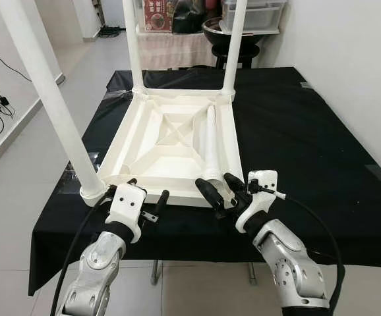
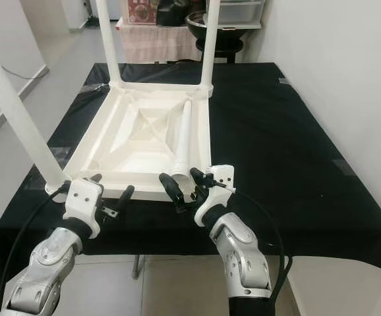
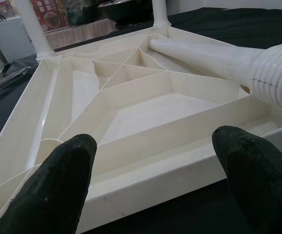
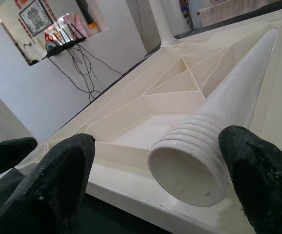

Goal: Building children table

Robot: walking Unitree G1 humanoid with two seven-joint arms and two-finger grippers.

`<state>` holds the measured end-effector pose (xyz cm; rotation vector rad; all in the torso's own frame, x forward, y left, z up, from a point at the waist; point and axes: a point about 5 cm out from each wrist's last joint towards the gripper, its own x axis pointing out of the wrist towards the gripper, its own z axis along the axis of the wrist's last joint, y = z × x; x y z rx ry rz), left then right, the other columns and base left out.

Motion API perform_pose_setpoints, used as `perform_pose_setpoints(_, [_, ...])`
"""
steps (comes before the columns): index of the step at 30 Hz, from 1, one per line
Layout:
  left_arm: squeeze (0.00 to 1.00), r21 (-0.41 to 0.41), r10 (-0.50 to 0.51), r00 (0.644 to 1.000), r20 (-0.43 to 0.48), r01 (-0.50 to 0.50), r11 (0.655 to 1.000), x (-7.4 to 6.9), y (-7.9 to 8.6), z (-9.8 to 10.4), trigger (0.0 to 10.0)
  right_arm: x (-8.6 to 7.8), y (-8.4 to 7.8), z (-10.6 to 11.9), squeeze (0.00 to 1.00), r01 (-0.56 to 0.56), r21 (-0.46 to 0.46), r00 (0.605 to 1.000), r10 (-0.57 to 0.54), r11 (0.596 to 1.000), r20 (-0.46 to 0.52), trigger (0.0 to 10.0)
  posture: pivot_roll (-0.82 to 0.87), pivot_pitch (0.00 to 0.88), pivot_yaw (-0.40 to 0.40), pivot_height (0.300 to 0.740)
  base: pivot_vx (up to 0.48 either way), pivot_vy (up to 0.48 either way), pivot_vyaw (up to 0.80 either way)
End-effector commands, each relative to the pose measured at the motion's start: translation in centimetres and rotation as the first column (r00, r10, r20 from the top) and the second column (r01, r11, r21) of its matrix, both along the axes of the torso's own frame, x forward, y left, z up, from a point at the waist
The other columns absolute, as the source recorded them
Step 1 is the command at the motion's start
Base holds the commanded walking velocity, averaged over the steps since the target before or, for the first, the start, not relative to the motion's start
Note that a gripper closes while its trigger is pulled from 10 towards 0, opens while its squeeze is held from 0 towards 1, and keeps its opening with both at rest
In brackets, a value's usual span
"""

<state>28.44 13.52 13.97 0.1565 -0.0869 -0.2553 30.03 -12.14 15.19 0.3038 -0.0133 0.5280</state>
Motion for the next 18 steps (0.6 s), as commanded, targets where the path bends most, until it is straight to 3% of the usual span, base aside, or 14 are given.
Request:
perform_pose_setpoints(1, [0.0,0.018,0.002,1.0,-0.018,-0.001,1.0,0.1,0.1,-0.4,10.0,0.0,0.3,0.0,0.0,-0.019,0.002,1.0,0.019,1.0,-0.011,10.0,-0.14,0.105,0.002,0.74,0.0,0.0,0.0])
perform_pose_setpoints(7, [0.0,0.017,0.0,1.0,-0.015,0.0,1.0,0.2,0.1,-0.3,10.0,0.1,0.3,0.2,0.0,-0.025,0.004,1.0,0.025,1.0,-0.003,10.0,-0.14,0.107,0.003,0.74,0.0,0.0,0.0])
perform_pose_setpoints(12, [0.0,-0.032,-0.009,1.0,-0.018,0.008,0.999,0.4,0.4,0.2,10.0,0.6,0.2,1.9,0.0,0.015,-0.074,0.997,-0.008,0.997,0.082,10.0,-0.15,0.101,0.008,0.74,0.0,0.0,0.0])
perform_pose_setpoints(18, [0.0,-0.065,-0.047,0.999,0.011,0.048,0.997,0.7,0.0,1.3,10.0,1.3,0.3,4.0,0.0,0.028,-0.1,0.991,-0.015,0.995,0.133,10.0,-0.15,0.097,0.015,0.74,0.0,0.0,0.0])
